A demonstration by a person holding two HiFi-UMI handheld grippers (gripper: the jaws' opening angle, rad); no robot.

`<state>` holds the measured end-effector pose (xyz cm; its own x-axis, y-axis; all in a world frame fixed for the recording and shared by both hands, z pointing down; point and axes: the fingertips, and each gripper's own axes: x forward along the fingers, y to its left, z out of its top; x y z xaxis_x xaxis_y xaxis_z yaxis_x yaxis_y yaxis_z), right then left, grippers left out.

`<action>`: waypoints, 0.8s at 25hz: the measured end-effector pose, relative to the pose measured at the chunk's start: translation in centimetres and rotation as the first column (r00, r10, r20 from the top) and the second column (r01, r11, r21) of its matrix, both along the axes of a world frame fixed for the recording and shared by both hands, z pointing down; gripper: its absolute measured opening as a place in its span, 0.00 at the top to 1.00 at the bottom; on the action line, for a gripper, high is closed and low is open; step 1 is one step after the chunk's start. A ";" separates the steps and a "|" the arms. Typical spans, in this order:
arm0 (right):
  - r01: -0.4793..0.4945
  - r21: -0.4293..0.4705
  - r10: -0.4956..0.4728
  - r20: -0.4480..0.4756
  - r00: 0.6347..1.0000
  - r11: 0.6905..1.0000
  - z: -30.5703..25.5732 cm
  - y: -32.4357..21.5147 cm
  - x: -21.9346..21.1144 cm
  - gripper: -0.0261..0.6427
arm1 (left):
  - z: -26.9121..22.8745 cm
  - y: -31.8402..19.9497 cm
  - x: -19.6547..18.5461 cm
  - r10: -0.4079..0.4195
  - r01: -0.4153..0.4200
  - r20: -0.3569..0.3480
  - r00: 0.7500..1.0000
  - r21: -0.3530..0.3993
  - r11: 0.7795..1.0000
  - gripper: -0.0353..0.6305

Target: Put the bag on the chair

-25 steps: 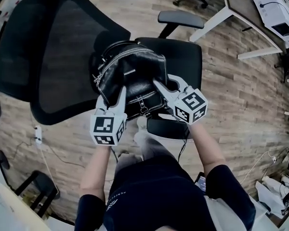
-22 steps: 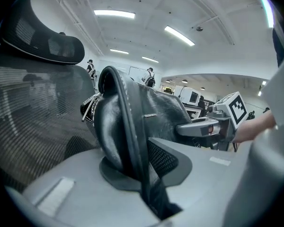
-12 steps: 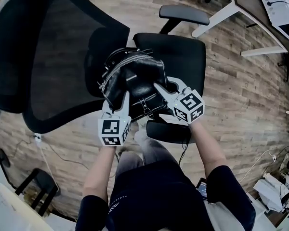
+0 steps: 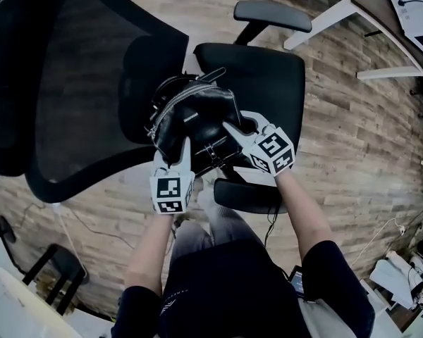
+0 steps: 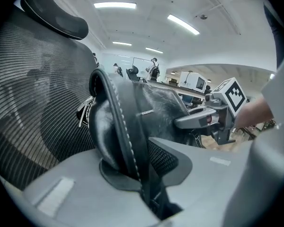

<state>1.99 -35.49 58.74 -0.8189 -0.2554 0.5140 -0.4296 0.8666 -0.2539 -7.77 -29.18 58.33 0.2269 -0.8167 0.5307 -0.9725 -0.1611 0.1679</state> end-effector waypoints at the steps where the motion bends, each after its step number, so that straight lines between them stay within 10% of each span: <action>1: 0.001 -0.007 -0.001 -0.008 1.000 1.000 0.5 0.0 -0.1 0.84 | 0.4 0.1 -0.1 -0.005 0.005 0.005 1.000 -0.011 1.000 0.85; 20: 0.036 -0.038 -0.038 -0.052 0.998 0.999 3.9 0.4 -0.5 0.83 | 4.7 0.6 -0.7 -0.056 0.051 -0.048 0.997 -0.097 0.994 0.82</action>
<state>1.47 -35.09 62.68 -0.7992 -0.2058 0.5648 -0.4112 0.8725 -0.2640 -8.52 -28.57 62.99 0.2128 -0.7746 0.5956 -0.9691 -0.0897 0.2296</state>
